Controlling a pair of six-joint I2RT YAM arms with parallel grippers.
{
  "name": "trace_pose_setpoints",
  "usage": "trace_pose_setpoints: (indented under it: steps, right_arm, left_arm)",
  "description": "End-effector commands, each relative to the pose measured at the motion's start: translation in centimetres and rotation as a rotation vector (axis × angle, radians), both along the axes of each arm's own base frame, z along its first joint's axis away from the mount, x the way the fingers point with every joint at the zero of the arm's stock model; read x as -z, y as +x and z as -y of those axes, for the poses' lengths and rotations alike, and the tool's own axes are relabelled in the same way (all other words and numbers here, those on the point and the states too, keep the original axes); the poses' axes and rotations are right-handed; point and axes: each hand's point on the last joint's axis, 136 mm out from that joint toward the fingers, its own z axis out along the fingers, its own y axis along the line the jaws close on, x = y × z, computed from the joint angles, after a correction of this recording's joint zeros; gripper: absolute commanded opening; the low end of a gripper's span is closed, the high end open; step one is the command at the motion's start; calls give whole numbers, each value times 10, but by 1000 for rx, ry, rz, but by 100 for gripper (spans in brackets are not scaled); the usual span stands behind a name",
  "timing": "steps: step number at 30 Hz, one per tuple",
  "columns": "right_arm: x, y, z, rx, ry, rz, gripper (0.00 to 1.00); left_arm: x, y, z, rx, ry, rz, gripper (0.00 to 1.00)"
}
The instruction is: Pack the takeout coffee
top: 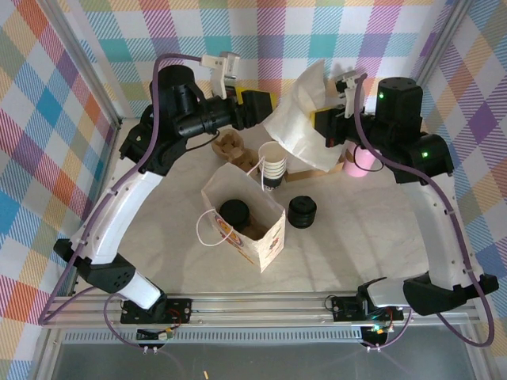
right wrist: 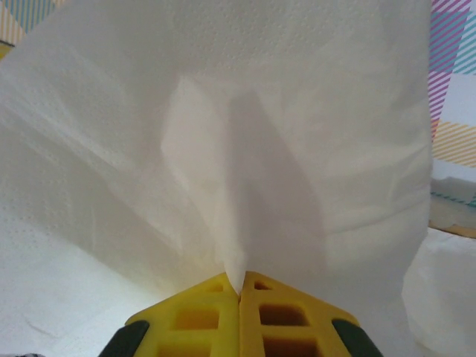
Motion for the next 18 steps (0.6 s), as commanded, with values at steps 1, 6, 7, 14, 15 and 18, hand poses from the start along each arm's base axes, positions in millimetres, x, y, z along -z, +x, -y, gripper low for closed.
trace_pose_setpoints:
  steps: [1, 6, 7, 14, 15, 18]
  right_arm:
    - [3, -2, 3, 9, -73, 56, 0]
    - [6, -5, -1, -12, -119, 77, 0]
    - [6, -6, -2, -18, -126, 80, 0]
    - [9, -16, -16, -86, -168, 113, 0]
    - [9, -17, -18, -92, -173, 116, 0]
    - [8, -21, -23, -114, -185, 140, 0]
  left_arm:
    - [-5, -8, 15, 85, -58, -99, 62]
    - [-1, -11, 25, 142, -74, -166, 61]
    - [1, -12, 27, 149, -69, -177, 61]
    - [33, -11, 28, 138, 31, -265, 56]
    - [37, -11, 27, 130, 42, -276, 55]
    - [47, -11, 23, 112, 73, -304, 45]
